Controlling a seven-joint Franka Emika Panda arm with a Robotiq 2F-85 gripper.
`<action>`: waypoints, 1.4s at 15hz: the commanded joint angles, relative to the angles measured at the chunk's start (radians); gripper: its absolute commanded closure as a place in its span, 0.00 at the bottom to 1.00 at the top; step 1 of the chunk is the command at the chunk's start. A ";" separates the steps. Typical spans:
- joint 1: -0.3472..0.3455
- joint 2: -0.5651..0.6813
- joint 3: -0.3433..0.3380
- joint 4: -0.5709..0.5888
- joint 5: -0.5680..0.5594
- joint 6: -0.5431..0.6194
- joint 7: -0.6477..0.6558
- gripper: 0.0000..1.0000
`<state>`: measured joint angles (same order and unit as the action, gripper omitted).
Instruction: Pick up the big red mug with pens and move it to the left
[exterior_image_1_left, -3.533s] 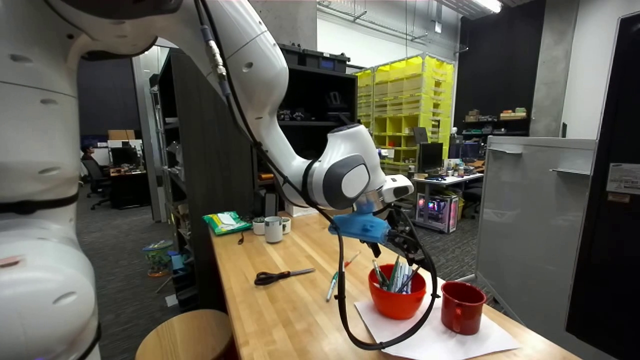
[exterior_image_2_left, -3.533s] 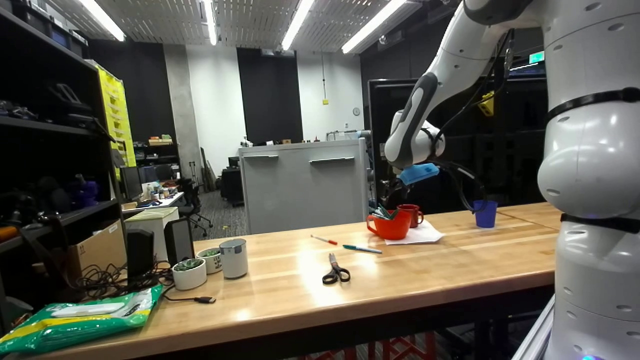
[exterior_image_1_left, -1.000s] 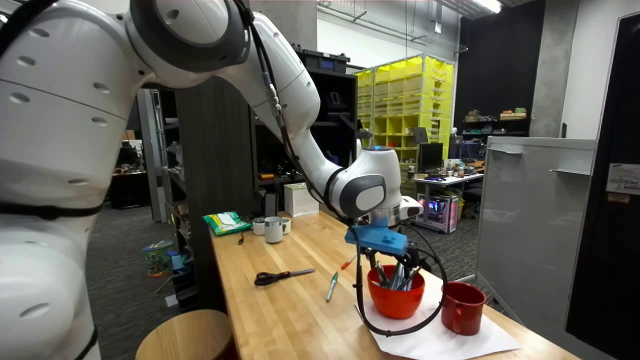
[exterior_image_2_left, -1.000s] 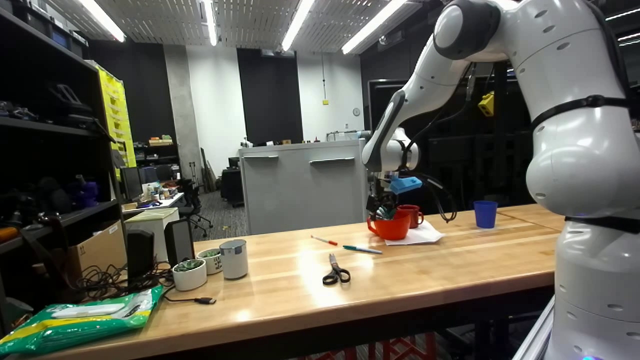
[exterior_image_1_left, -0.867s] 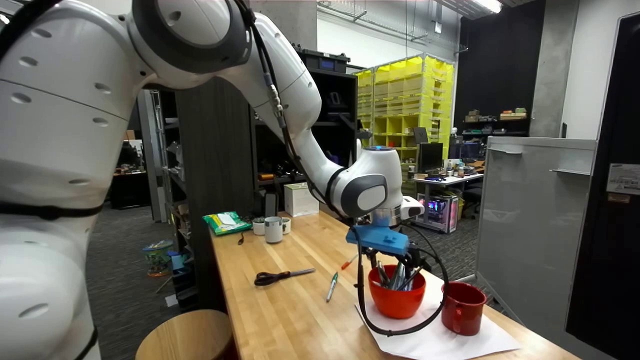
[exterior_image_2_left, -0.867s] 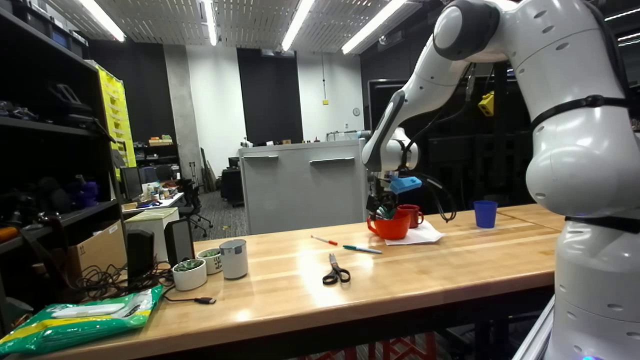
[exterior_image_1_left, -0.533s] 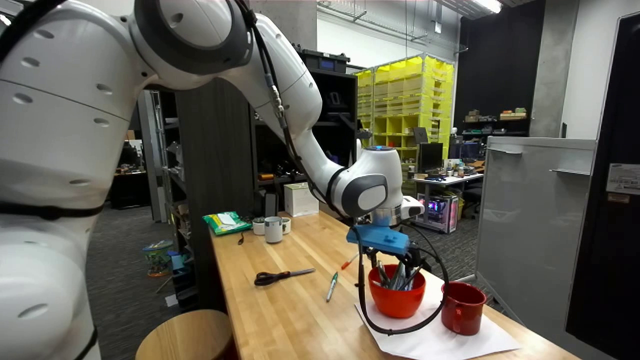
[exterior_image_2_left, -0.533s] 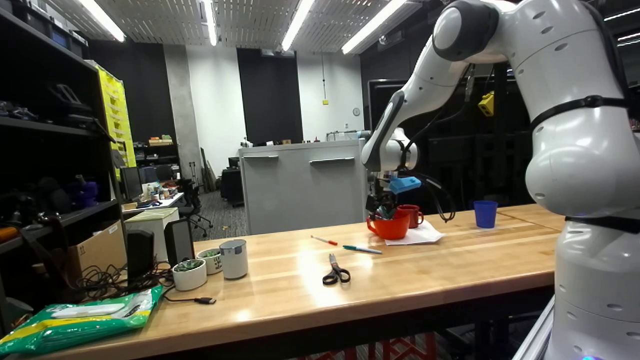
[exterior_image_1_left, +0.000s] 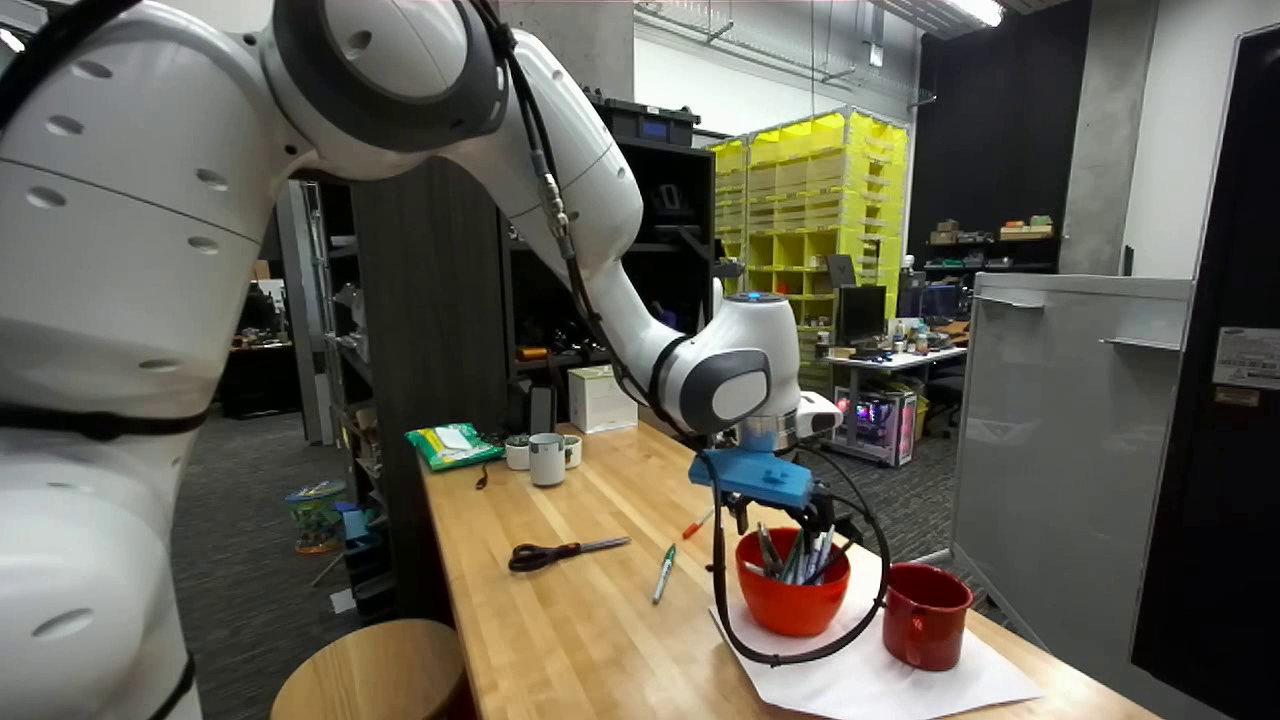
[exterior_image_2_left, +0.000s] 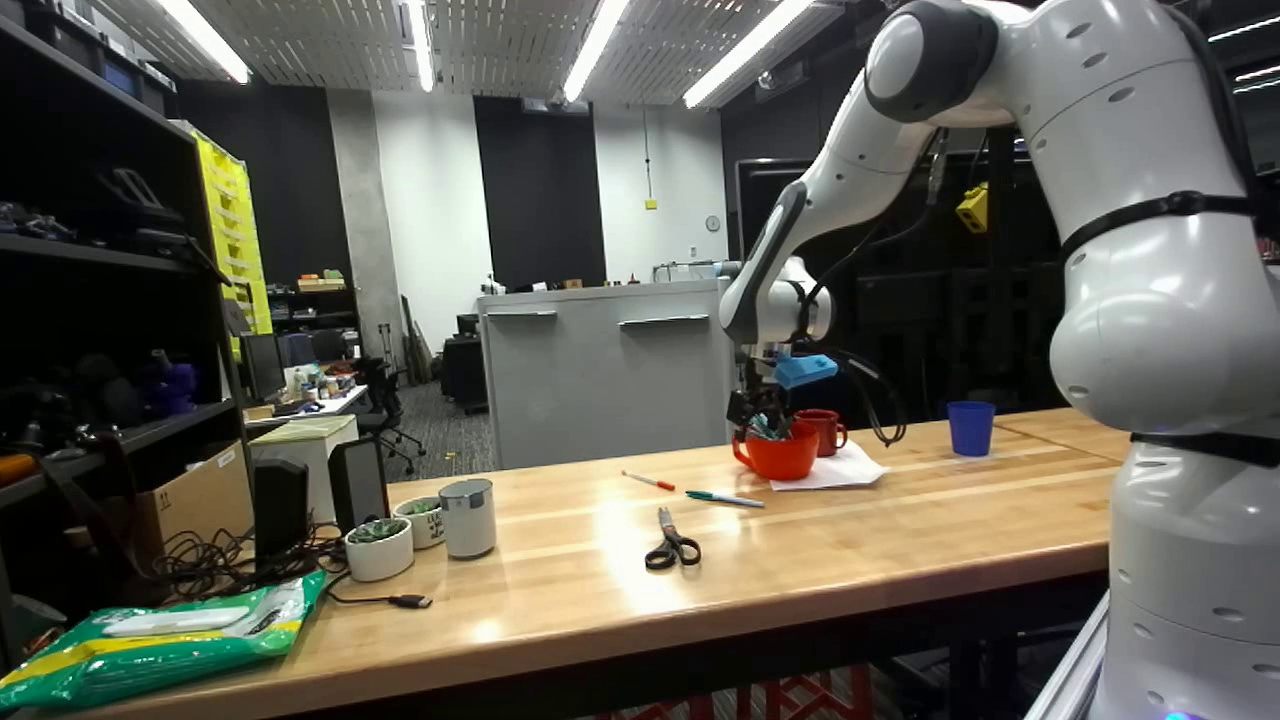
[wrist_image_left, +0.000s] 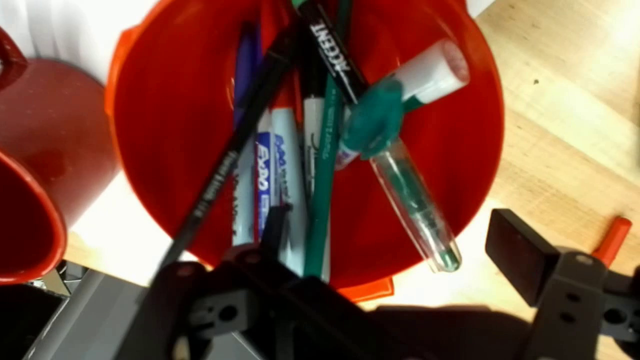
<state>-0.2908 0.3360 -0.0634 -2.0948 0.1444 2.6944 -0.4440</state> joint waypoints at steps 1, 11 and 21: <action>-0.025 -0.027 0.033 -0.016 0.025 0.003 -0.036 0.00; -0.045 0.003 0.049 0.002 0.028 -0.008 -0.051 0.00; -0.044 0.030 0.044 0.006 0.011 -0.010 -0.038 0.31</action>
<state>-0.3207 0.3638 -0.0335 -2.0945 0.1444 2.6935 -0.4619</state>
